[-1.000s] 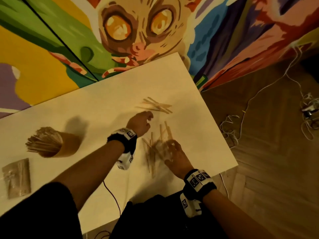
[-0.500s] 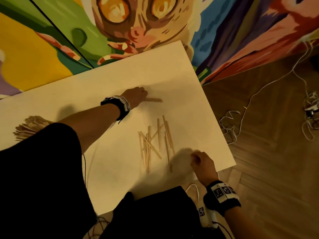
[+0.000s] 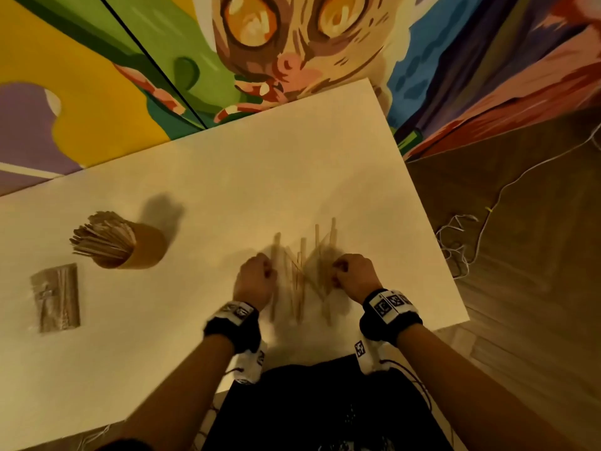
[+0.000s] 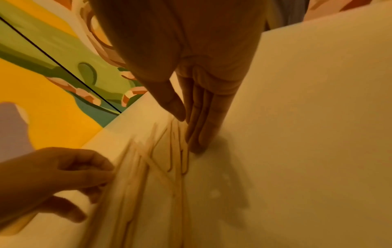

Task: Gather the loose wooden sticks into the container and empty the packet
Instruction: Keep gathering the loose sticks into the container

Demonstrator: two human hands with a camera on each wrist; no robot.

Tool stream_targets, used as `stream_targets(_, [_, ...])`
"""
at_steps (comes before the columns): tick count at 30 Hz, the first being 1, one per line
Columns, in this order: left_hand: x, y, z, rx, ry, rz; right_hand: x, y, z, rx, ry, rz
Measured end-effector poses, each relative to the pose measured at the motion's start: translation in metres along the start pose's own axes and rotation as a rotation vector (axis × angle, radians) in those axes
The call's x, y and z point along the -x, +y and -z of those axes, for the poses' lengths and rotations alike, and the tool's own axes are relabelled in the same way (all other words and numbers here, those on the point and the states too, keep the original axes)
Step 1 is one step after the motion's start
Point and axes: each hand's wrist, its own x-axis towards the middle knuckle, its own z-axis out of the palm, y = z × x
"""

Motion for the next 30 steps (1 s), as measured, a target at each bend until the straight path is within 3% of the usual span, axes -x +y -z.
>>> stream_targets(4, [0.012,0.043,-0.029,-0.076,-0.068,-0.004,0.005,-0.013,-0.009,-0.157,-0.105,-0.028])
stream_targets(7, [0.014,0.068,-0.041,-0.200,-0.105,0.002,0.006,0.006,0.011,-0.382,-0.030,-0.157])
stream_targets(10, [0.011,0.078,-0.050,-0.315,-0.094,-0.080,0.018,0.040,0.042,-0.530,0.079,-0.255])
stream_targets(13, [0.007,0.076,-0.052,-0.419,-0.111,-0.203,0.032,0.056,0.057,-0.624,0.036,-0.268])
stream_targets(17, [-0.004,0.065,-0.043,-0.578,-0.153,-0.345,0.028,0.054,0.056,-0.639,0.032,-0.276])
stream_targets(20, [-0.011,0.056,-0.038,-0.574,-0.170,-0.397,0.025,0.054,0.053,-0.602,0.060,-0.290])
stream_targets(30, [-0.017,0.009,-0.027,-0.601,-0.081,-0.705,0.028,0.045,0.052,-0.423,0.019,-0.257])
